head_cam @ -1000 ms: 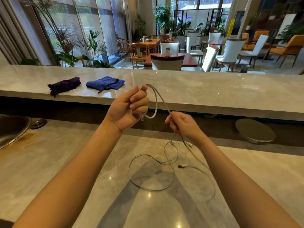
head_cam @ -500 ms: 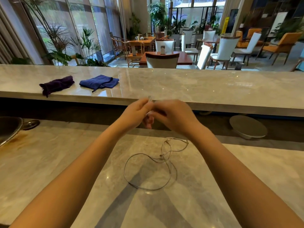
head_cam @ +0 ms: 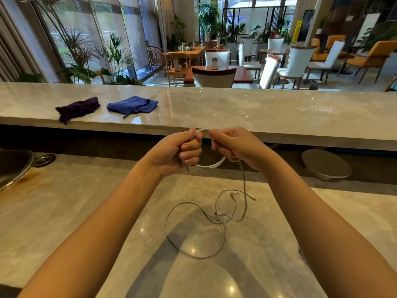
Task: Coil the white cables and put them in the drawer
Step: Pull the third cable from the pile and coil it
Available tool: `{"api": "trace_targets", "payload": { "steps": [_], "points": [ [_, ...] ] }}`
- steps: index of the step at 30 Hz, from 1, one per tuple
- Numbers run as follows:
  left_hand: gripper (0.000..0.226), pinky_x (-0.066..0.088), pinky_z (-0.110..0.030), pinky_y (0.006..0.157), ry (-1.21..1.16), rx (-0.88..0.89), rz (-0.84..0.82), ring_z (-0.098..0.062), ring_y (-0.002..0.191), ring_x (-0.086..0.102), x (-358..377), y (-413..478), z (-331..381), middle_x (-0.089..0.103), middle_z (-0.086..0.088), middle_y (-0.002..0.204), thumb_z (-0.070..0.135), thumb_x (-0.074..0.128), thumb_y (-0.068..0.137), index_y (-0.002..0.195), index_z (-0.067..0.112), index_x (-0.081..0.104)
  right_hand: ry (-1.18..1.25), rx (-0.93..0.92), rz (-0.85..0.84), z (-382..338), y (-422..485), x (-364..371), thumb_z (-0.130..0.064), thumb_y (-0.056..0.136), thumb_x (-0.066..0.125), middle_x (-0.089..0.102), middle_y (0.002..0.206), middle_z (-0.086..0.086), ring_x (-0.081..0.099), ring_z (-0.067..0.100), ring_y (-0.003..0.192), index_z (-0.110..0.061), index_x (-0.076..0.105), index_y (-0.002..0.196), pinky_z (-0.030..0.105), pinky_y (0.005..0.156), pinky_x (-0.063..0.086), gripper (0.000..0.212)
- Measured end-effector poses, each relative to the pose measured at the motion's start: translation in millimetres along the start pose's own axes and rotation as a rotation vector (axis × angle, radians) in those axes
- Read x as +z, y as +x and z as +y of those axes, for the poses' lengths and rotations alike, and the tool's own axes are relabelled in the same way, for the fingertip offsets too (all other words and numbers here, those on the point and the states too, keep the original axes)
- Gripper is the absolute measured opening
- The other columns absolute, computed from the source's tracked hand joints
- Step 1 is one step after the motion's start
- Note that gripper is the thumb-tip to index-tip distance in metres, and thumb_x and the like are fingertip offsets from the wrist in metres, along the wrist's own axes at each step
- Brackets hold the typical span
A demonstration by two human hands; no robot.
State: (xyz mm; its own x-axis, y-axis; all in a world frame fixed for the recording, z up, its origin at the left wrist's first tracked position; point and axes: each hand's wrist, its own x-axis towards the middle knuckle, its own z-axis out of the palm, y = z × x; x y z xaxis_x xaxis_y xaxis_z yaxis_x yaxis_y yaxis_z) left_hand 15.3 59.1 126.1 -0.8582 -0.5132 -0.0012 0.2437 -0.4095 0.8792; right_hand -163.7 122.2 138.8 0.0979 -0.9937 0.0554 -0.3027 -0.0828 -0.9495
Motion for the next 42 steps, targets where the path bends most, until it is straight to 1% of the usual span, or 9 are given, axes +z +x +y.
{"api": "trace_targets", "payload": {
  "steps": [5, 10, 18, 24, 28, 30, 33, 38, 42],
  "points": [
    [0.029, 0.027, -0.018, 0.041, -0.043, -0.011, 0.044, -0.004, 0.037, 0.030, 3.9, 2.8, -7.1, 0.034, 0.008, 0.047, 0.027, 0.033, 0.098, 0.082, 0.011, 0.050, -0.225, 0.038, 0.085, -1.2, 2.0, 1.1, -0.046, 0.092, 0.047, 0.048, 0.048, -0.003, 0.037, 0.005, 0.038, -0.008, 0.064, 0.073, 0.014, 0.040, 0.031, 0.046],
    [0.023, 0.022, -0.016, 0.040, -0.333, 0.120, 0.113, -0.005, 0.037, 0.029, -4.2, -1.9, 4.9, 0.034, 0.006, 0.049, 0.024, 0.039, 0.094, 0.078, 0.013, 0.051, 0.062, -0.032, 0.145, 23.4, -1.7, -11.8, -0.026, 0.096, 0.048, 0.064, 0.068, 0.000, 0.036, 0.009, 0.047, -0.007, 0.064, 0.099, 0.019, 0.044, 0.029, 0.025],
    [0.038, 0.023, -0.017, 0.040, -0.534, 0.303, 0.231, -0.006, 0.037, 0.028, -2.6, 0.7, 15.6, 0.036, 0.006, 0.049, 0.026, 0.031, 0.101, 0.073, 0.011, 0.052, -0.347, 0.051, 0.219, 71.8, -3.1, 1.4, -0.035, 0.098, 0.038, 0.061, 0.064, 0.000, 0.053, 0.007, 0.056, -0.018, 0.066, 0.088, 0.025, 0.060, 0.044, 0.034],
    [0.023, 0.050, -0.022, 0.056, 0.103, 0.459, 0.484, -0.009, 0.054, 0.057, 8.0, 12.7, 7.7, 0.063, 0.000, 0.072, 0.023, 0.029, 0.102, 0.095, 0.012, 0.047, -0.837, -0.114, 0.044, 47.6, -0.7, 39.7, -0.036, 0.098, 0.038, 0.056, 0.069, -0.007, 0.054, 0.010, 0.060, -0.018, 0.059, 0.096, 0.025, 0.058, 0.045, 0.027],
    [0.018, 0.046, -0.012, 0.056, 0.972, 0.348, 0.563, 0.002, 0.055, 0.059, 6.9, 10.7, -6.3, 0.061, -0.001, 0.073, 0.021, 0.031, 0.102, 0.088, 0.018, 0.043, -1.066, -0.478, 0.225, 18.0, -6.3, 45.1, -0.029, 0.093, 0.051, 0.065, 0.078, -0.002, 0.054, 0.010, 0.062, -0.017, 0.063, 0.094, 0.026, 0.057, 0.038, 0.017],
    [0.021, 0.041, -0.010, 0.049, 1.162, 0.279, 0.533, 0.005, 0.048, 0.053, 6.1, 7.1, -11.6, 0.054, 0.001, 0.067, 0.021, 0.036, 0.101, 0.081, 0.021, 0.043, -1.041, -0.552, 0.305, 5.0, -9.0, 37.8, -0.028, 0.089, 0.060, 0.068, 0.077, -0.002, 0.054, 0.010, 0.063, -0.018, 0.066, 0.091, 0.024, 0.056, 0.036, 0.012],
    [0.023, 0.038, -0.010, 0.047, 1.168, 0.184, 0.473, -0.001, 0.047, 0.046, 8.4, 2.4, -12.0, 0.050, 0.003, 0.062, 0.023, 0.038, 0.100, 0.081, 0.018, 0.048, -1.035, -0.480, 0.311, -6.1, -6.6, 23.4, -0.036, 0.086, 0.061, 0.059, 0.076, -0.006, 0.050, 0.010, 0.066, -0.016, 0.064, 0.092, 0.025, 0.056, 0.038, 0.021],
    [0.035, 0.028, -0.017, 0.045, 0.748, -0.081, 0.260, -0.006, 0.045, 0.030, -1.7, -12.6, 5.4, 0.037, 0.007, 0.053, 0.034, 0.031, 0.101, 0.085, 0.012, 0.054, -1.000, -0.383, 0.200, -5.6, -1.8, -8.7, -0.034, 0.092, 0.052, 0.062, 0.080, -0.001, 0.051, 0.010, 0.065, -0.015, 0.062, 0.096, 0.020, 0.058, 0.037, 0.022],
    [0.022, 0.030, -0.015, 0.044, 0.564, -0.052, 0.167, -0.006, 0.048, 0.031, -12.0, -23.6, 10.5, 0.037, 0.005, 0.057, 0.028, 0.044, 0.092, 0.082, 0.011, 0.054, -1.183, -0.294, 0.117, 9.9, -1.1, -16.8, -0.034, 0.098, 0.039, 0.063, 0.095, 0.003, 0.055, 0.018, 0.085, -0.014, 0.062, 0.104, 0.029, 0.070, 0.044, 0.031]
  ]
}}
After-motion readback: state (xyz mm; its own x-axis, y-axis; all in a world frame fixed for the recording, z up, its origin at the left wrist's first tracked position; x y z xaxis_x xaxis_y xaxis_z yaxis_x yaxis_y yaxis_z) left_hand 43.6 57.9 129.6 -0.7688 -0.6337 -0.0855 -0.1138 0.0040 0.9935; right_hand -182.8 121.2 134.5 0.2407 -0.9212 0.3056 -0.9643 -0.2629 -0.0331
